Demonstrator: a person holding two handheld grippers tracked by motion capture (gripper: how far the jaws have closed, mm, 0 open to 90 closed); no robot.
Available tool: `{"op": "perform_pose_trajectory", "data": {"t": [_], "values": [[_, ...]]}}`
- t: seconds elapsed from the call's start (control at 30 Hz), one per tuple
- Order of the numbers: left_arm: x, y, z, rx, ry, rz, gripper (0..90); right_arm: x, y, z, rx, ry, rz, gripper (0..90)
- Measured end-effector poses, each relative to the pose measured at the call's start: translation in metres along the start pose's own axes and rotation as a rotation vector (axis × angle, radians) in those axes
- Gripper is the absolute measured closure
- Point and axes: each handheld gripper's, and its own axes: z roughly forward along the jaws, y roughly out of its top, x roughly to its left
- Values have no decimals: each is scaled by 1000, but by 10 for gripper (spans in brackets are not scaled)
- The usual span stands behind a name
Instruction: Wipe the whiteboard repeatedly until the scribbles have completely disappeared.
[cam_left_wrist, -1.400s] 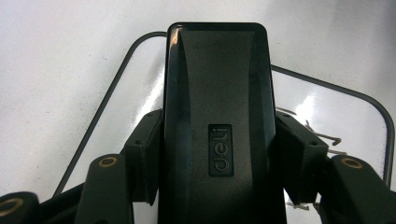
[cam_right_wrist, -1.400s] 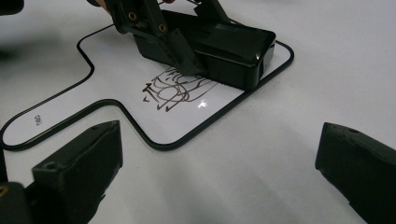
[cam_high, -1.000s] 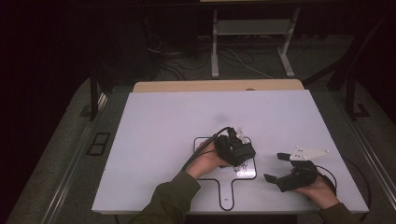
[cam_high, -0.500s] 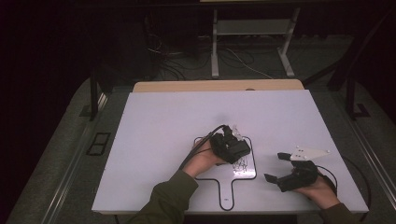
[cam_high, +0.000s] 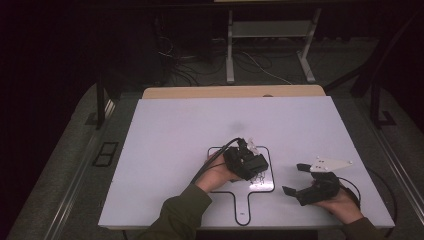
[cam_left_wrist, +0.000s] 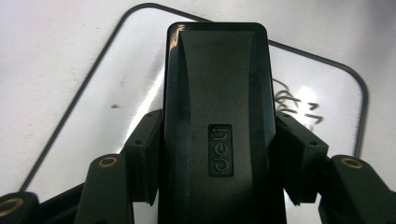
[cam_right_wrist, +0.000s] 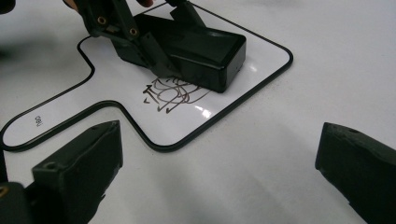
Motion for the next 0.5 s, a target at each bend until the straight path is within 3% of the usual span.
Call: {"op": "perform_pose_trajectory", "data": {"t": [0.03, 0.5], "values": [[-3, 0, 0, -1, -8, -17, 394, 0, 0, 0, -1, 0, 0, 0], [-28, 8, 5, 0, -41, 45, 394, 0, 0, 0, 1, 0, 0, 0]]}}
